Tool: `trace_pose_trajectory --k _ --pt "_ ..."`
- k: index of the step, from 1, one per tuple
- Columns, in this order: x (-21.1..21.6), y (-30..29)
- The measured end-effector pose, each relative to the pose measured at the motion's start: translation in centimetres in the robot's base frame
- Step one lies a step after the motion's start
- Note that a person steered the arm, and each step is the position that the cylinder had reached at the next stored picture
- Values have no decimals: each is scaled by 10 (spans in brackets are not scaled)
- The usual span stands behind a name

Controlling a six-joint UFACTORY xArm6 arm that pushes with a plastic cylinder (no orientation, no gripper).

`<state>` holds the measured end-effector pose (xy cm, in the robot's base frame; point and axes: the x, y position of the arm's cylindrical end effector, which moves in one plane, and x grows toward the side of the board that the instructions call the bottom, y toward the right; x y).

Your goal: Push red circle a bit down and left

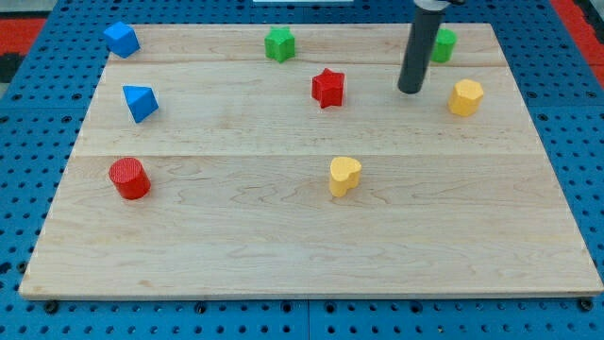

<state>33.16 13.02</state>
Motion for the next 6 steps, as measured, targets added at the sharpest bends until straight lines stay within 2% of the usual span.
trace_pose_trajectory --k 3,5,6 --pt "100 -168" --pt "83 -240" --pt "102 -296"
